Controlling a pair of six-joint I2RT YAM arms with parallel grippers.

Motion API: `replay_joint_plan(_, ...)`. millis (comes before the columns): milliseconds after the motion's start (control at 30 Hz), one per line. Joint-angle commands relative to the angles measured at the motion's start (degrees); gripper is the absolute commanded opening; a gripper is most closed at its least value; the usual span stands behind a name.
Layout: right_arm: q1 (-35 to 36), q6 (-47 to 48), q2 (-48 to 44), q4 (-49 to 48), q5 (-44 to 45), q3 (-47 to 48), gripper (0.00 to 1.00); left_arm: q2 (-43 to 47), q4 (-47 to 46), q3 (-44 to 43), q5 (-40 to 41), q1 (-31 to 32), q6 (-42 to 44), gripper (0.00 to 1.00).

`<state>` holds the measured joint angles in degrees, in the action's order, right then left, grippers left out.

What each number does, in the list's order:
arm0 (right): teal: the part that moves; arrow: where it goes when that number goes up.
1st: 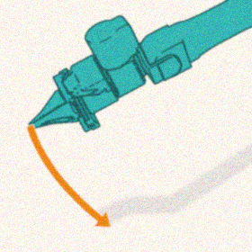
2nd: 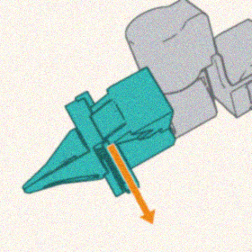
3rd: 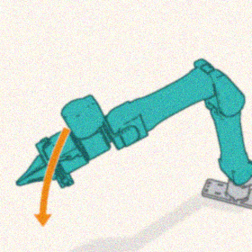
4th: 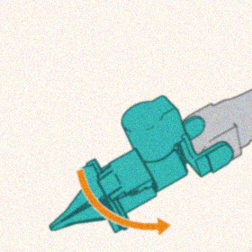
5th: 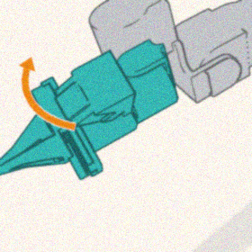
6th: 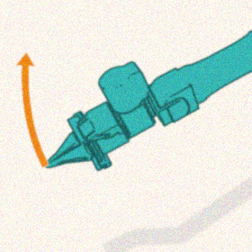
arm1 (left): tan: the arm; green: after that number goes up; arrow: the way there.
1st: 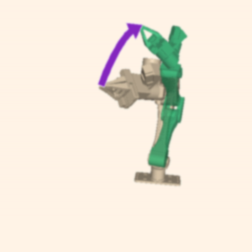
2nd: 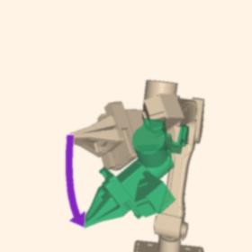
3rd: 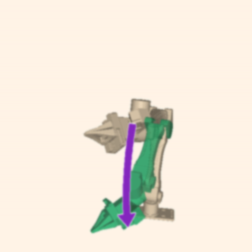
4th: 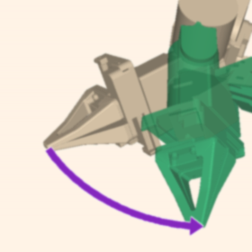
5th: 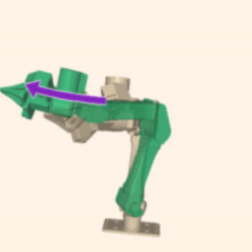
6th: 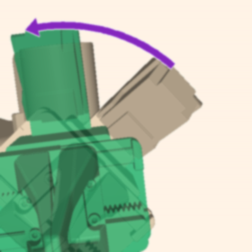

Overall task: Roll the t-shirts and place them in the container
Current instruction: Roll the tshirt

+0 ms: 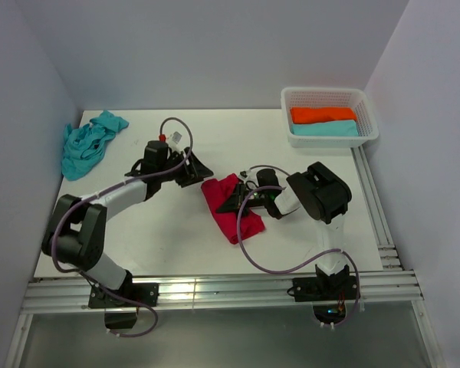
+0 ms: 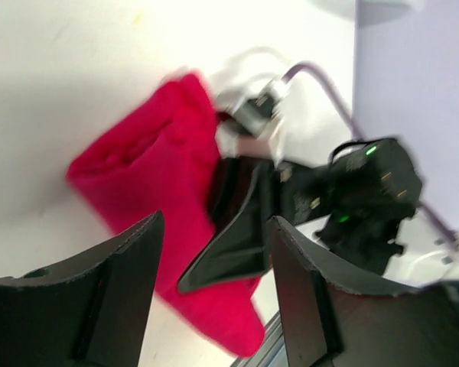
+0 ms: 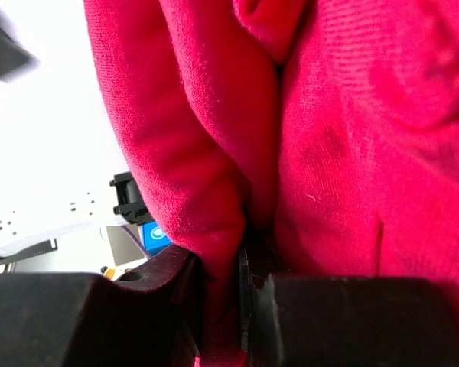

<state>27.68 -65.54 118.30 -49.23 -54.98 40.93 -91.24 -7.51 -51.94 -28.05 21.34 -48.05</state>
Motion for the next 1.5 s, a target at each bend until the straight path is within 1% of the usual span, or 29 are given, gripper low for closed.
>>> replay_joint_plan(0, -1.0, 1.5, 0.2, 2.5, -0.4, -0.6, 0.0, 2.7, -0.3, 7.4, 1.3, 0.2, 0.9, 0.64)
replay_joint_plan(33, -1.1, 1.6, 0.0, 2.6, -0.5, -0.6, 0.0, 3.5, -3.6, 10.5, 1.2, 0.2, -0.4, 0.72)
replay_joint_plan(67, -1.1, 1.4, -0.1, 2.6, -0.5, -0.6, 0.0, 3.6, -5.9, 12.1, -0.1, 0.2, -1.2, 0.77)
replay_joint_plan(100, -1.1, 1.4, -0.3, 2.6, -0.6, -0.5, 0.0, 3.7, -9.7, 15.3, -0.9, 0.2, -1.9, 0.81)
replay_joint_plan(133, -1.1, 1.4, -0.3, 2.7, -0.7, -0.3, 0.0, 3.0, -14.7, 16.4, -1.3, 0.2, -3.7, 0.86)
replay_joint_plan(233, -1.2, 0.7, 0.2, 1.9, -1.0, -0.4, 0.0, -0.2, -19.3, 17.8, -1.3, 0.2, -5.1, 0.9)
replay_joint_plan(300, -1.2, 0.2, 0.5, 1.2, -1.2, -0.6, 0.0, -1.6, -21.8, 17.7, -0.6, 0.2, -5.7, 0.91)
replay_joint_plan(333, -1.2, -0.1, 0.6, 0.6, -1.3, -0.6, 0.0, -2.3, -22.8, 17.8, -0.1, 0.1, -6.2, 0.93)
replay_joint_plan(467, -1.1, -0.3, 0.7, 0.9, -1.4, -0.4, 0.0, -4.8, -29.5, 17.7, 0.7, 0.1, -8.2, 0.94)
replay_joint_plan(500, -1.2, -0.2, 0.6, 1.4, -1.5, -0.5, 0.0, -6.9, -32.8, 17.2, 0.0, 0.2, -9.3, 1.0)
replay_joint_plan(633, -1.2, 0.9, 0.4, 2.6, -2.0, -0.1, 0.0, -12.1, -37.3, 16.2, -0.7, 0.4, -11.4, 0.99)
replay_joint_plan(867, -1.1, 0.2, 0.4, 2.3, -2.3, -0.1, 0.0, -16.2, -35.8, 13.5, 2.9, 1.9, -11.2, 0.99)
replay_joint_plan(900, -1.2, 0.1, 0.4, 2.0, -2.4, -0.1, 0.0, -17.3, -35.6, 12.8, 3.3, 2.4, -11.5, 0.95)
replay_joint_plan(967, -1.1, -0.1, 0.5, 1.9, -2.5, -0.1, 0.0, -18.2, -37.0, 12.3, 3.3, 2.9, -12.2, 0.9)
replay_joint_plan(1000, -1.2, -0.1, 0.5, 1.9, -2.5, -0.1, 0.0, -18.9, -37.1, 11.9, 3.5, 3.5, -12.6, 0.81)
replay_joint_plan(1067, -1.2, 0.2, 0.5, 2.1, -2.5, 0.1, 0.0, -19.1, -36.7, 11.3, 3.9, 4.1, -12.7, 0.71)
replay_joint_plan(1100, -1.2, 0.3, 0.4, 2.6, -2.5, 0.3, 0.0, -19.4, -36.1, 11.0, 4.1, 4.4, -12.7, 0.57)
replay_joint_plan(1167, -1.2, 1.5, -0.1, 3.6, -2.0, 0.4, 0.0, -19.7, -34.7, 10.4, 4.3, 4.6, -12.6, 0.41)
replay_joint_plan(1200, -1.2, 2.2, -0.3, 5.6, -1.8, 0.6, 0.06, -19.7, -34.2, 10.2, 4.4, 4.5, -12.4, 0.27)
replay_joint_plan(1267, -1.2, 3.7, -1.2, 6.4, -1.7, 0.7, 0.13, -19.3, -33.0, 9.6, 4.8, 4.6, -12.1, 0.17)
replay_joint_plan(1300, -1.2, 3.9, -1.7, 7.0, -1.6, 0.6, 0.21, -19.0, -31.4, 9.3, 5.4, 4.5, -11.6, 0.09)
replay_joint_plan(1367, -1.2, 5.9, -3.1, 9.1, -1.4, 1.1, 0.29, -18.7, -29.9, 8.4, 5.9, 4.6, -11.0, 0.05)
replay_joint_plan(1400, -1.2, 6.6, -3.8, 11.3, -1.2, 1.3, 0.34, -18.4, -27.8, 8.0, 6.3, 4.5, -10.1, 0.04)
replay_joint_plan(1467, -1.2, 9.1, -6.0, 14.0, -0.8, 1.6, 0.4, -18.0, -26.7, 7.3, 6.9, 4.6, -9.3, 0.03)
